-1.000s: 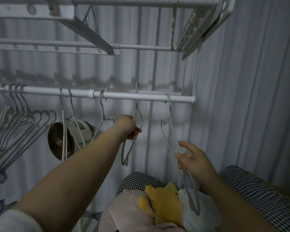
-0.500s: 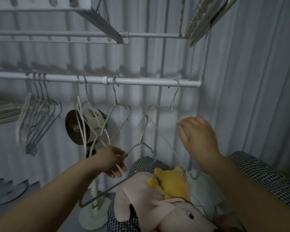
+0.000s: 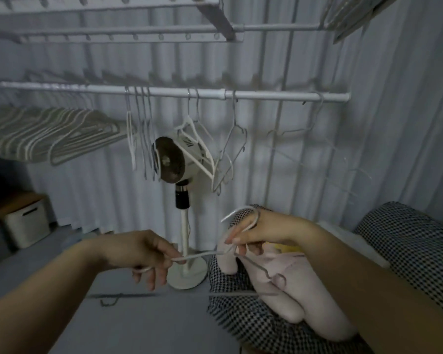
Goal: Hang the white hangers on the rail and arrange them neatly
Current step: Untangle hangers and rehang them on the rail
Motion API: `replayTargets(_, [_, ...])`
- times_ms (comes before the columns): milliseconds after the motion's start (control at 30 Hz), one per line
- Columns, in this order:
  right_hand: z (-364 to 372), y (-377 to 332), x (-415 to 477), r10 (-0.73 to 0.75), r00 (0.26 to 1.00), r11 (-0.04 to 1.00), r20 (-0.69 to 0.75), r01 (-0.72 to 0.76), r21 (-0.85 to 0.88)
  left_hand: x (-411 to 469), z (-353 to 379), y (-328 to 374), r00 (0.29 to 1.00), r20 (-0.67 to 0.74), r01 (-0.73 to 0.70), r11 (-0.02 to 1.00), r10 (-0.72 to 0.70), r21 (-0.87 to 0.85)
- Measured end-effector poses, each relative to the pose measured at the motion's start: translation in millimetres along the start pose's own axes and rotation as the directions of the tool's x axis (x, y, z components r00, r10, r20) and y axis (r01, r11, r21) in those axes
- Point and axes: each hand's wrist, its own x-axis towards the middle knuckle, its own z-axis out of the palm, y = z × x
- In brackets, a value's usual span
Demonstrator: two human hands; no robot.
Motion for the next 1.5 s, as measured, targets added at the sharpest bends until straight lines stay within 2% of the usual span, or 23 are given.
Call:
replayTargets(67, [17.6,-7.1,-9.8,-0.013,1.000,0.999,0.012,0.012,0.040,-12.5,6.0,-8.7,0.999,-0.047,0.013,1.000,-0.014,-0.020])
replayTargets(100, [25.1,-10.7,-15.7,-0.019,1.000,0.999,-0.002,0.019,0.045,-16.2,9.2,-11.9,0.994,-0.105,0.016,1.000,-0.013,0.023])
replayTargets(167, [37.7,-14.7,-25.3,-0.018,0.998,1.000,-0.067,0.019,0.010,-13.9,14.8,-23.0,0.957,-0.291,0.078,0.973,-0.011,0.219])
replayTargets(200, [43.3,-16.4,-29.9,-0.009,0.994,1.000,-0.106,0.007,-0.023,-11.1,19.4,-26.9,0.904,-0.428,0.127,0.951,0.006,0.282])
replayTargets(267, [55.5,-19.4,-37.9,-0.001,0.983,0.994,-0.183,-0.018,-0.104,-8.5,31.3,-31.3,0.755,-0.655,0.150,0.961,0.041,0.234])
replayTargets(300, [61.0,-21.1,-41.9,-0.010,0.973,0.990,-0.230,-0.023,-0.142,-7.3,38.4,-32.3,0.698,-0.715,0.112,0.978,0.051,0.179])
replayTargets(333, [64.9,-23.1,-45.8,-0.025,0.957,0.984,-0.288,-0.027,-0.176,-7.0,45.7,-31.5,0.676,-0.735,0.074,0.989,0.045,0.129])
replayTargets(400, [67.9,-26.0,-52.4,-0.044,0.913,0.976,-0.405,-0.048,-0.214,-3.8,62.8,-29.0,0.704,-0.709,0.011,0.998,0.038,0.065])
replayTargets(500, [64.4,-26.8,-59.4,0.011,0.851,0.983,-0.525,-0.107,-0.151,-5.6,92.1,-17.3,0.816,-0.567,-0.121,0.992,0.114,0.026])
replayTargets(600, [58.4,-27.1,-64.8,0.068,0.805,0.985,-0.590,-0.149,-0.089,-10.6,112.4,5.8,0.913,-0.367,-0.267,0.939,0.175,-0.215])
replayTargets(667, [55.4,-29.7,-67.5,0.087,0.796,0.980,-0.600,-0.175,-0.090,-15.0,121.2,26.3,0.953,-0.223,-0.274,0.898,0.205,-0.345])
replayTargets(733, [52.5,-33.6,-69.5,0.100,0.789,0.970,-0.606,-0.212,-0.117,-16.5,128.9,45.5,0.965,-0.106,-0.262,0.882,0.240,-0.392])
replayTargets(767, [49.7,-35.1,-70.5,0.096,0.782,0.968,-0.615,-0.217,-0.125,-15.1,131.2,52.7,0.963,-0.091,-0.269,0.881,0.254,-0.389])
replayTargets(900, [36.7,-33.1,-72.7,0.037,0.753,0.983,-0.657,-0.146,-0.113,-3.1,133.6,69.0,0.957,-0.173,-0.285,0.876,0.234,-0.389])
replayTargets(1033, [15.5,-22.3,-69.0,-0.010,0.755,0.987,-0.656,-0.098,-0.128,9.8,121.7,80.5,0.933,-0.287,-0.332,0.831,0.219,-0.445])
replayTargets(1133, [-8.5,-17.0,-67.8,-0.037,0.700,0.984,-0.714,-0.100,-0.148,26.3,103.7,87.7,0.917,-0.338,-0.360,0.804,0.212,-0.473])
replayTargets(1267, [-55.7,-9.6,-66.5,-0.190,0.484,0.883,-0.854,-0.295,-0.364,54.1,81.1,108.1,0.898,-0.379,-0.395,0.785,0.222,-0.477])
replayTargets(1333, [-82.5,-6.1,-64.9,-0.234,0.423,0.803,-0.875,-0.423,-0.419,70.0,68.6,125.0,0.878,-0.421,-0.432,0.760,0.230,-0.486])
replayTargets(1400, [-107.8,-1.3,-63.1,-0.188,0.407,0.787,-0.894,-0.482,-0.385,88.5,52.8,144.2,0.850,-0.468,-0.474,0.738,0.241,-0.481])
replayTargets(1500, [-138.4,11.8,-53.8,-0.043,0.476,0.816,-0.879,-0.490,-0.305,119.1,28.6,169.3,0.805,-0.543,-0.509,0.748,0.239,-0.425])
